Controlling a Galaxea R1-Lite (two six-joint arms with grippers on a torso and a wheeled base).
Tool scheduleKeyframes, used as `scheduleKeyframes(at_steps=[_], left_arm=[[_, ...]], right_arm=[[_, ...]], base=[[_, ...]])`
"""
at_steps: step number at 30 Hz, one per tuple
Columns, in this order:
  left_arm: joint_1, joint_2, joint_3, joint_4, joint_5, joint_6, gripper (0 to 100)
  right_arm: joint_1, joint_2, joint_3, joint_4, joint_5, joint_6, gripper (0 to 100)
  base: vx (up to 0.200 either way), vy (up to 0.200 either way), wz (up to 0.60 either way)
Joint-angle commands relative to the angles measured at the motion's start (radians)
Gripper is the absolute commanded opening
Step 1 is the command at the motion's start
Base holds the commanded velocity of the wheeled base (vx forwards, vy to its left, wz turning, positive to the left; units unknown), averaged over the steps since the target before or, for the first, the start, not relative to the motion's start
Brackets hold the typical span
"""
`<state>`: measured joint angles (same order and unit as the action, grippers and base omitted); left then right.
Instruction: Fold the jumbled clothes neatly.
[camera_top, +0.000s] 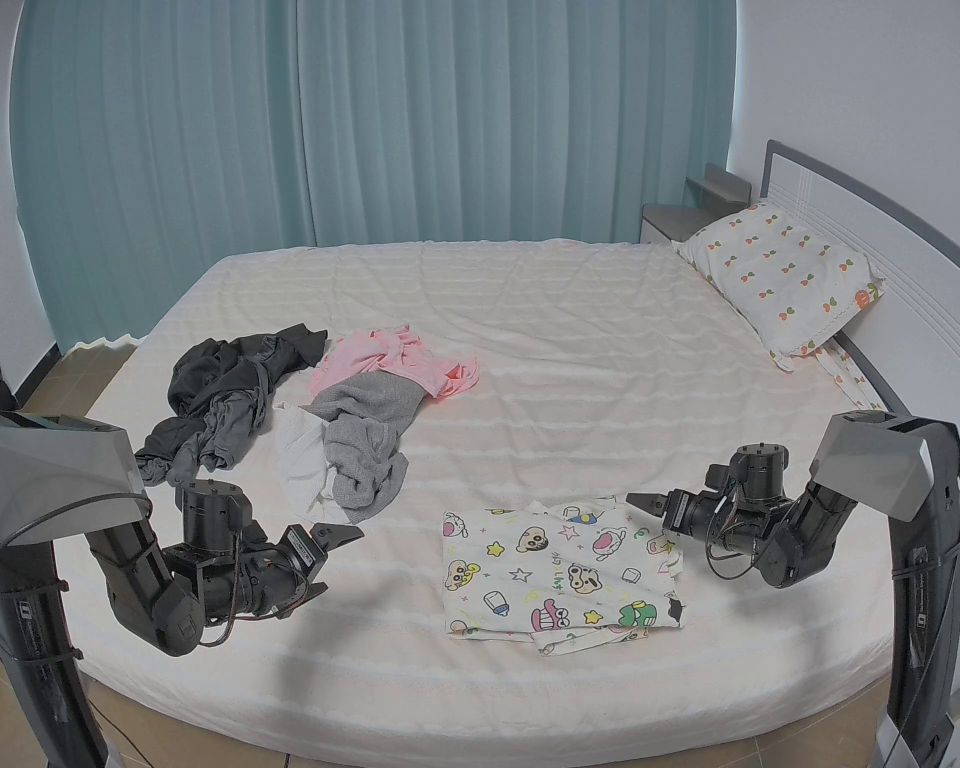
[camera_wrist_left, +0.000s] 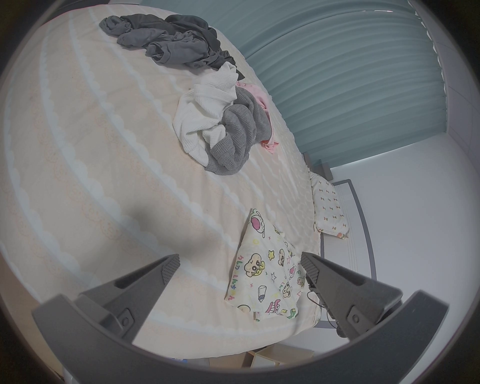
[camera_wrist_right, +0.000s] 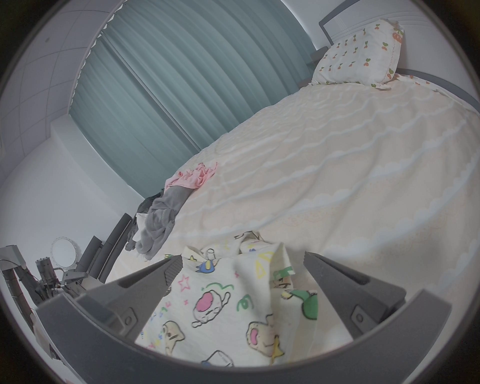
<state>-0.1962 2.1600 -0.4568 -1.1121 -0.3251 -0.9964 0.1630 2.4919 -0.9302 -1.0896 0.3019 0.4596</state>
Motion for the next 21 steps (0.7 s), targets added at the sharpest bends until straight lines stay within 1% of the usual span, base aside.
scheduleKeyframes(at_steps=[1,3,12,13,21], left_arm=[[0.0,0.001,0.003,-0.002,0.001,0.001,100],[-0.002,0.001,0.003,-0.002,0.015,0.001,100],[-0.002,0.001,0.003,-0.002,0.018,0.001,100],[-0.002,0.001,0.003,-0.002,0.018,0.001,100],[-0.002,0.001,0.003,-0.002,0.018,0.001,100]], right_arm=[[0.003,0.047,-0.018,-0.001,0.0,0.001,100],[0.016,0.05,-0.038,0.0,0.0,0.001,100],[0.024,0.064,-0.082,0.004,-0.003,0.002,100],[0.023,0.062,-0.081,-0.001,-0.001,0.002,0],[0.006,0.059,-0.079,-0.006,-0.003,0.005,0]], base=[[0.0,0.0,0.0],[0.0,0.0,0.0],[0.0,0.0,0.0],[0.0,0.0,0.0],[0.0,0.0,0.0]])
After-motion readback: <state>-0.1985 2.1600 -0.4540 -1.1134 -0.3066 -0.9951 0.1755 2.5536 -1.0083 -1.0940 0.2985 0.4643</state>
